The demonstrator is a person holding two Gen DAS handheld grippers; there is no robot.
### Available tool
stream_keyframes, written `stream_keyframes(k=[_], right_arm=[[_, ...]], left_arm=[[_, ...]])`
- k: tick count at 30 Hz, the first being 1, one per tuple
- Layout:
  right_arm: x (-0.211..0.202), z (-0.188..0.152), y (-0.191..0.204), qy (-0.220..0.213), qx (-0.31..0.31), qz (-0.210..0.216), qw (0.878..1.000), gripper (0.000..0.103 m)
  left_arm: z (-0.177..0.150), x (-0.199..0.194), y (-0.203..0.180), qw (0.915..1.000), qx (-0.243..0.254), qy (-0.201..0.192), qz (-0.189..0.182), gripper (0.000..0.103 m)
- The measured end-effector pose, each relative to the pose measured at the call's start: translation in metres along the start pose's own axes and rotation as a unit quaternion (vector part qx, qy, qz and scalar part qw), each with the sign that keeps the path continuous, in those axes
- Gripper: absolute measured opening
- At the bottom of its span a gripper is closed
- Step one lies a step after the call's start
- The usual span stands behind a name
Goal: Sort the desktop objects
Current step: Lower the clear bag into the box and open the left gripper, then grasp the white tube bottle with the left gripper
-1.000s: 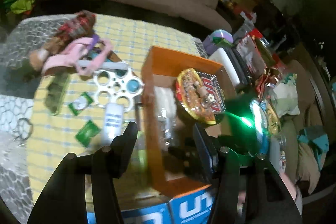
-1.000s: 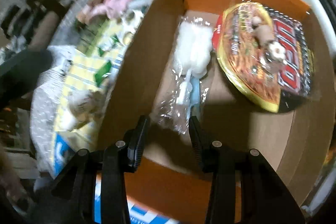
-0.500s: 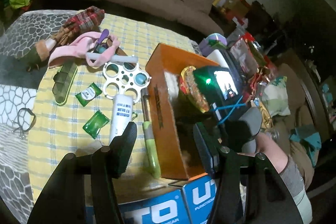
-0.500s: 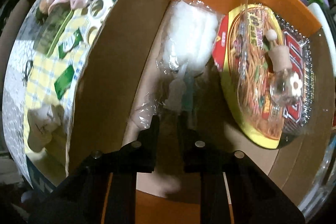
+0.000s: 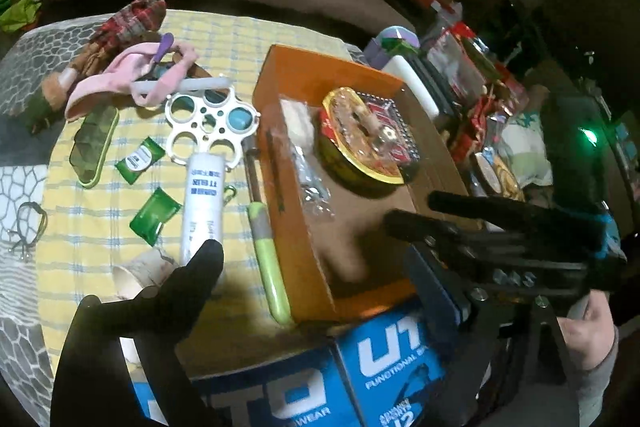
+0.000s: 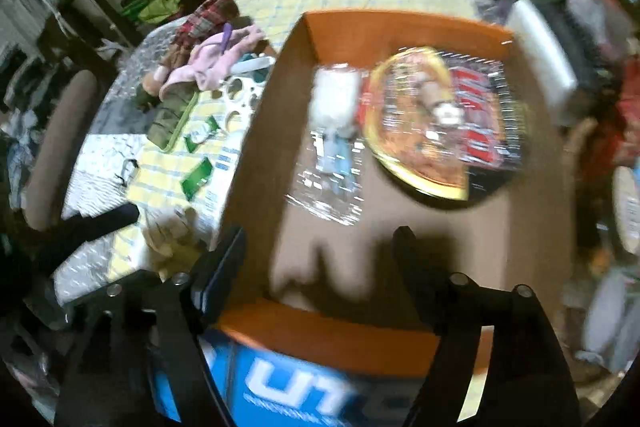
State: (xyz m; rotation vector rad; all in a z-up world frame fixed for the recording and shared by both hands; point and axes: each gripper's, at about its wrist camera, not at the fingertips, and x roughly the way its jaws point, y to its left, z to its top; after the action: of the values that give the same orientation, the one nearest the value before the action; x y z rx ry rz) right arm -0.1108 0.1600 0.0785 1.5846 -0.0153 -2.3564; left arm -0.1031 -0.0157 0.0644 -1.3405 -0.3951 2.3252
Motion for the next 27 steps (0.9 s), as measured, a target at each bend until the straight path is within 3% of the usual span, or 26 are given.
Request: stream_keyframes(k=[2,5,10,16,21,25,26,27], right_arm=[[-0.013,-0.012,0.001,-0.016,0.000,0.011,1.000,0.089],[-0.035,-0.023,0.019,-0.046,-0.015,0.025,0.999,0.090],[-0.066,-0.039,0.038,-0.110,0.005,0.079,0.991,0.090],[-0.064,-0.043,0.049,-0.159,0.056,0.121,0.978,0.093],[-0.052,-0.047,0.022,-0.183,0.135,0.151,0.962,0.093],[-0.051,-0.048,-0.006,-0.196,0.165,0.137,0.957,0.093],[-0.050,-0.049,-0.012,-0.199,0.172,0.135,0.955,0.093],[-0.047,-0.050,-0.019,-0.196,0.181,0.137,0.954,0.093]], left_arm=[[-0.001,-0.016,0.008,0.9998,-0.013,-0.012,0.006,0.095],[-0.002,-0.040,0.029,0.9985,-0.026,-0.031,0.037,0.095],[-0.003,-0.047,0.067,0.9945,-0.030,-0.032,0.095,0.095],[0.000,0.003,0.079,0.9896,0.010,0.031,0.140,0.095],[0.018,0.067,0.065,0.9721,0.069,0.085,0.207,0.095],[0.026,0.106,0.056,0.9549,0.112,0.127,0.244,0.080],[0.027,0.115,0.056,0.9524,0.117,0.140,0.245,0.076],[0.028,0.120,0.055,0.9553,0.112,0.146,0.231,0.075]])
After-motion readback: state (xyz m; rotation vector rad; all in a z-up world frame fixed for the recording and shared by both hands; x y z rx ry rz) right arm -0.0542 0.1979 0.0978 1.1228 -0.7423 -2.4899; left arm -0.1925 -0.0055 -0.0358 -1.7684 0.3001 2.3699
